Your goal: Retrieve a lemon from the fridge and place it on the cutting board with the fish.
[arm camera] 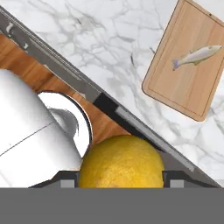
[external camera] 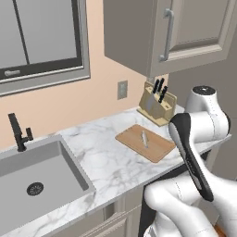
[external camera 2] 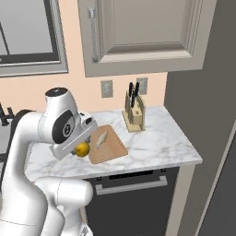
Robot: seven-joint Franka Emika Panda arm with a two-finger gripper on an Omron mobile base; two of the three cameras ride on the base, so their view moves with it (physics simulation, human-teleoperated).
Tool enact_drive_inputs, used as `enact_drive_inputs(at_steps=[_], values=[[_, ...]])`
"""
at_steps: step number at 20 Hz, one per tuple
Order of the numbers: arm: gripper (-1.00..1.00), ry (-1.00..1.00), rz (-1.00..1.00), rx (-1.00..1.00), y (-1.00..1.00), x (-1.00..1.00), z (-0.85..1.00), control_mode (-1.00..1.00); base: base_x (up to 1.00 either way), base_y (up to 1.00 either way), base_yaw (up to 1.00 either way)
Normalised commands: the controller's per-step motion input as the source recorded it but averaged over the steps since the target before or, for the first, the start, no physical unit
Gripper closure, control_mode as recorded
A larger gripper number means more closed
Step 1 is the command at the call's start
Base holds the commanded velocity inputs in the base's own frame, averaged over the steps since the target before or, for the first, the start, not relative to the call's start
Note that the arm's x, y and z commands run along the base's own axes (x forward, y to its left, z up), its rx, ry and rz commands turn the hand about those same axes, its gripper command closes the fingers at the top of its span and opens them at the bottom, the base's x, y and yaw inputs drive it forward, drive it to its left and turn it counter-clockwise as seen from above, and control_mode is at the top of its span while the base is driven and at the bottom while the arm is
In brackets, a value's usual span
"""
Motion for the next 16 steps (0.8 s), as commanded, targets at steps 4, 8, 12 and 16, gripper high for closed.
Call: enact_drive_inputs(at_steps=[4,8,12,16], values=[[1.0,0.0,-0.06,0.04,-0.27,0.96,-0.53,-1.0,0.0,0.0,0.0],[1.0,0.0,0.02,0.08,0.04,0.85,-0.46,-1.0,0.0,0.0,0.0],[1.0,0.0,0.11,0.03,0.02,0.93,-0.37,-1.0,0.0,0.0,0.0],[1.0,0.1,0.04,-0.07,0.0,0.65,-0.09,-1.0,0.0,0.0,0.0]])
